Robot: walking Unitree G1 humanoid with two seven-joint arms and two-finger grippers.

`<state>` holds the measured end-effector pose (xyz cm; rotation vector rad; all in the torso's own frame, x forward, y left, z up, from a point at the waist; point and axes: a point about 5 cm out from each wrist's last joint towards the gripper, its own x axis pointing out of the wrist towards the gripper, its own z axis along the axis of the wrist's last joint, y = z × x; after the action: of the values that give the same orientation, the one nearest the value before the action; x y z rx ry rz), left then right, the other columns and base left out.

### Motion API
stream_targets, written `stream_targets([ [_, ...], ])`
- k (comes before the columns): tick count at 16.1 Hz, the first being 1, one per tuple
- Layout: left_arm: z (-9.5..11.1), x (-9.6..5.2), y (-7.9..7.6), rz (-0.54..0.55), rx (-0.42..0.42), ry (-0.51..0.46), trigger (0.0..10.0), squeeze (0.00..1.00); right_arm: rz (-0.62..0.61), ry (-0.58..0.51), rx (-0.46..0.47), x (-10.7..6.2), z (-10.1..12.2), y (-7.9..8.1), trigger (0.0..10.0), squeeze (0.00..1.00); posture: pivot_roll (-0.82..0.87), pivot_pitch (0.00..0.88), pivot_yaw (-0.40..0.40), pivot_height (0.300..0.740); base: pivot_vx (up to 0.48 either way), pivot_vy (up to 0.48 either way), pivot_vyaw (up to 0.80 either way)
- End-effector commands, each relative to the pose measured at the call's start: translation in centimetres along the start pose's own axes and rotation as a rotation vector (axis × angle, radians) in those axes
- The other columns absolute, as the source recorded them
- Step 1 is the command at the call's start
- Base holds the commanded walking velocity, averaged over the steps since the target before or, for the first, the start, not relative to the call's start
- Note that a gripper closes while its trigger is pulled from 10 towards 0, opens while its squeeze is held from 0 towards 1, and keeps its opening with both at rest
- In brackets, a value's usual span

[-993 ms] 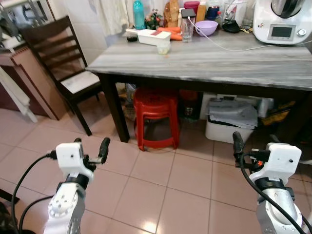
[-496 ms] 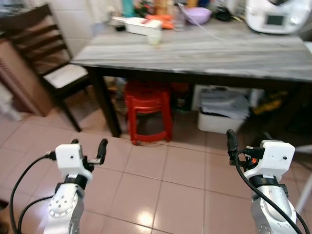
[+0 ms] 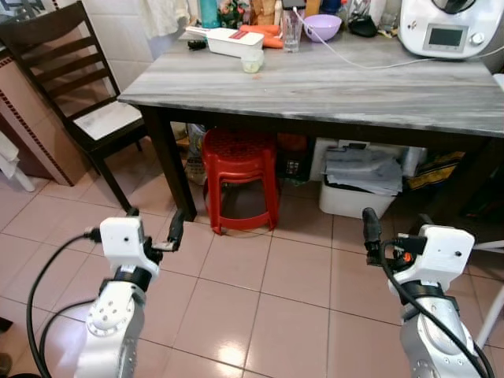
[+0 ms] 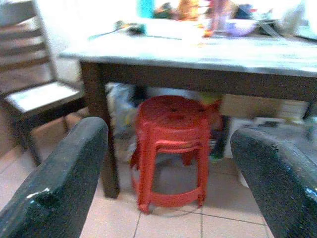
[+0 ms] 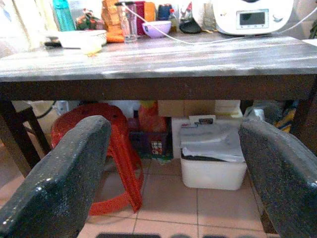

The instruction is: Setting the table

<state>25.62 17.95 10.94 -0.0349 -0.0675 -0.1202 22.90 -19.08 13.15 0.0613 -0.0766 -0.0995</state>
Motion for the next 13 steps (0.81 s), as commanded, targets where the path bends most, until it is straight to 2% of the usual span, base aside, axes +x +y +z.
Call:
stream_targets([
  [1, -0.1, -0.2, 0.0, -0.033, 0.026, 0.023, 10.0, 0.0, 0.013, 0.023, 0.007, 0.1, -0.3, 0.0, 10.0, 0.0, -0.08, 0.063, 0.023, 0.74, 0.0, 0.0, 0.0],
  [4, -0.5, -0.3, -0.4, -0.092, 0.057, 0.035, 10.0, 0.0, 0.043, 0.026, -0.004, 0.2, -0.4, 0.3, 10.0, 0.0, -0.08, 0.054, 0.021, 0.74, 0.0, 0.0, 0.0],
  [7, -1.3, -0.9, -1.5, -0.071, 0.015, 0.027, 10.0, 0.0, 0.016, 0.006, -0.005, 0.1, -0.1, -0.1, 10.0, 0.0, -0.09, 0.045, 0.041, 0.74, 0.0, 0.0, 0.0],
  [10, -2.0, -1.7, 0.4, 0.077, -0.003, 0.054, 10.0, 0.0, 0.0, 0.005, -0.017, -0.3, -0.1, -0.3, 10.0, 0.0, -0.1, 0.044, 0.054, 0.74, 0.0, 0.0, -0.4],
  [13, -2.1, -1.6, -0.1, 0.028, 0.024, 0.063, 10.0, 0.0, 0.023, 0.005, -0.018, 0.1, -0.2, 0.0, 10.0, 0.0, -0.09, 0.047, 0.052, 0.74, 0.0, 0.0, -0.53],
])
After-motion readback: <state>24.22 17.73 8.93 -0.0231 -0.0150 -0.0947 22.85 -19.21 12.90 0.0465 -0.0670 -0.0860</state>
